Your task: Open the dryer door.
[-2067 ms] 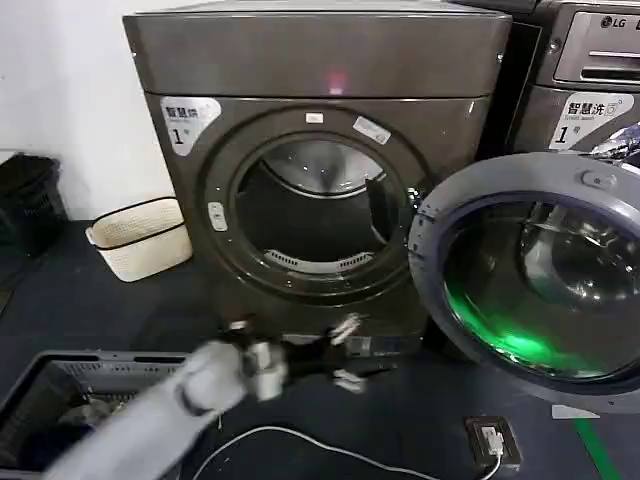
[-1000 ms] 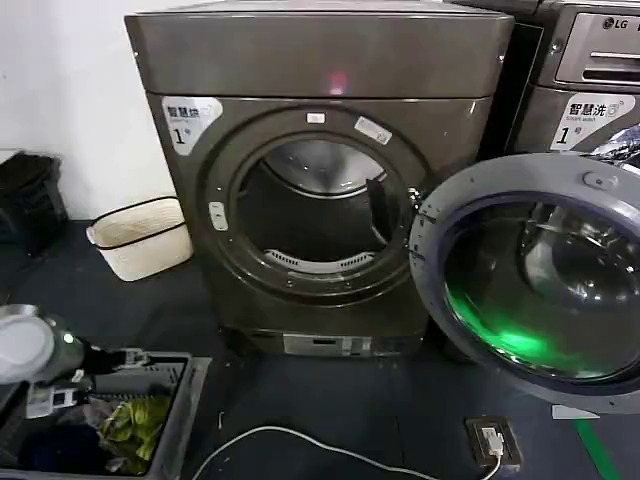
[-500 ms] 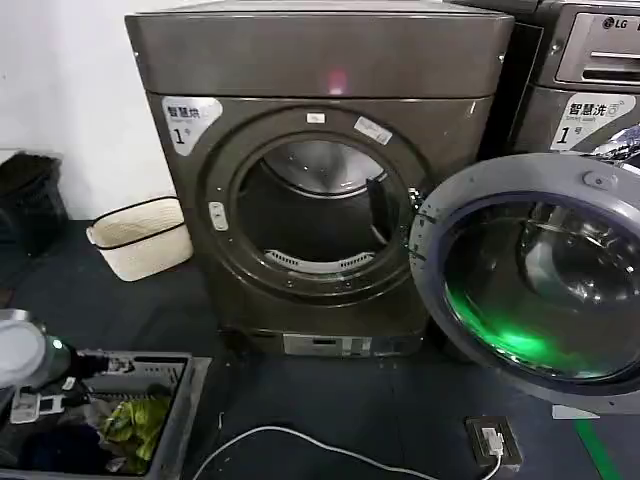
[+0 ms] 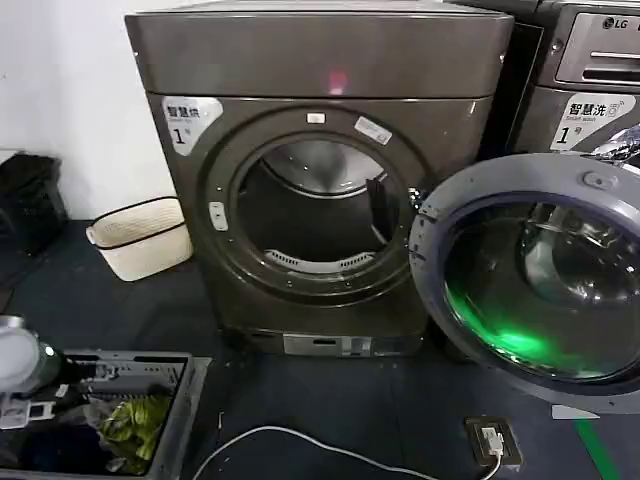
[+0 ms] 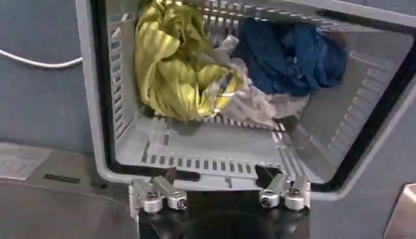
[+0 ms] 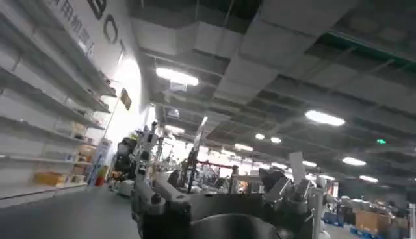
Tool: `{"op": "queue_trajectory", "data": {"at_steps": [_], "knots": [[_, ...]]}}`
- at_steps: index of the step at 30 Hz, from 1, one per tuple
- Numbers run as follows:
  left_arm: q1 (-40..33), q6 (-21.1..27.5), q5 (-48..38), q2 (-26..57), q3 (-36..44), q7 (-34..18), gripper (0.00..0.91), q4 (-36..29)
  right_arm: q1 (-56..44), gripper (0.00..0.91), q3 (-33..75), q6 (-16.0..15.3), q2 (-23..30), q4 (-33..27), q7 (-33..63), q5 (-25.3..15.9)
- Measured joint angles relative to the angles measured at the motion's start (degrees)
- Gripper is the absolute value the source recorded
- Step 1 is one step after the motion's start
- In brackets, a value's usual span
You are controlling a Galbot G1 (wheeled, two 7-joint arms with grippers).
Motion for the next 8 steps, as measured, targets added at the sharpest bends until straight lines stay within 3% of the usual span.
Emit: {"op": "queue_trajectory", "data": {"at_steps": [8], "knots": [[0.3, 0.0, -0.2, 0.0, -0.1, 0.0, 0.907, -0.1, 0.1, 0.907, -0.2, 0.0, 0.2, 0.2, -0.1, -0.4]]}}
